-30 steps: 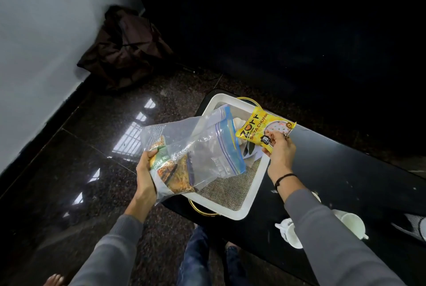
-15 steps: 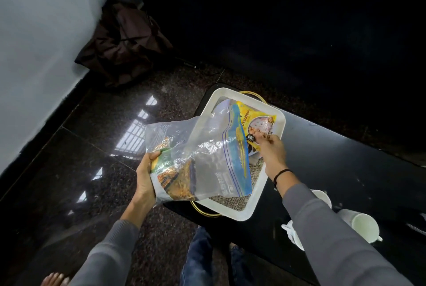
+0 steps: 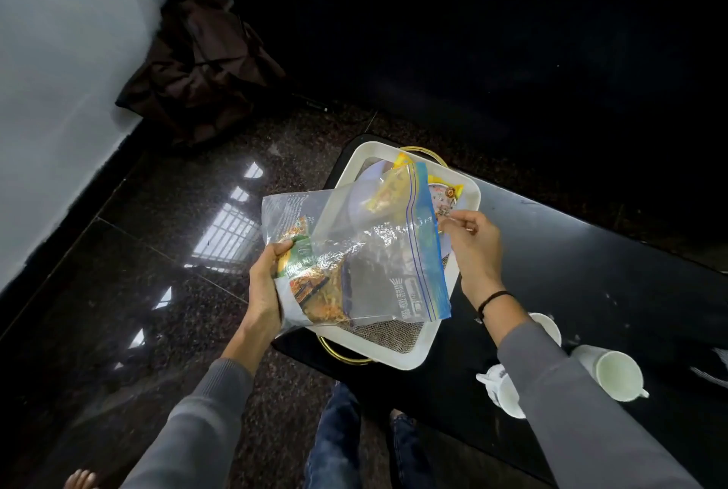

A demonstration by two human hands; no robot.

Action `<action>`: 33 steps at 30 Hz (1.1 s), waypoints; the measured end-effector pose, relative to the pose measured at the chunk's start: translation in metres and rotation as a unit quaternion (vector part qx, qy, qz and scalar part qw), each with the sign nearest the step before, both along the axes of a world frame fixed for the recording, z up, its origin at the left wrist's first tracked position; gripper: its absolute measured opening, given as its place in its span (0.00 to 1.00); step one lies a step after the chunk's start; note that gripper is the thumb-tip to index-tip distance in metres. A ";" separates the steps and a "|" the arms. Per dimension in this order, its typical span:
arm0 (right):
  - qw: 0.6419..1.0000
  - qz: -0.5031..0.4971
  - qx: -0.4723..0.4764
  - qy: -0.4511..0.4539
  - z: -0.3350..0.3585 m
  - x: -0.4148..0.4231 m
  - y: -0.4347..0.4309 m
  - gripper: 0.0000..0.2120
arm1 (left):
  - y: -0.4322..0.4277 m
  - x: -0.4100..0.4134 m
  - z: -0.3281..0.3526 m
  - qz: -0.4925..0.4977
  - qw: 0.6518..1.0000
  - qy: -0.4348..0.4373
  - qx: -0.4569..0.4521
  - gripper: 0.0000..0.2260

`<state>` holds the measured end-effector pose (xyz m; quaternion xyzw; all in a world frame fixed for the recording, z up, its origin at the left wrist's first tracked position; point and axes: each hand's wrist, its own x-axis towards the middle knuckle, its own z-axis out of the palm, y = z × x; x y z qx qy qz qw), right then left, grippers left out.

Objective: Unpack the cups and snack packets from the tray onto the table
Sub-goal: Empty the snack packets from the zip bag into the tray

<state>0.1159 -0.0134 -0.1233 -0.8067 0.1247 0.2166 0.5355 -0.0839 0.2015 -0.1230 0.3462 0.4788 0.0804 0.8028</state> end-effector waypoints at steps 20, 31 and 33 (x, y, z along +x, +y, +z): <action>0.935 0.142 0.072 0.316 0.012 -0.047 0.002 0.17 | -0.037 0.020 0.009 -0.086 0.972 0.122 0.181 0.30; 0.943 0.262 0.099 0.182 0.035 -0.029 0.046 0.16 | -0.042 0.012 0.009 -0.067 0.958 0.128 0.249 0.24; 0.927 0.324 0.053 0.184 0.034 -0.029 0.052 0.12 | -0.044 0.015 0.008 -0.067 0.945 0.143 0.288 0.21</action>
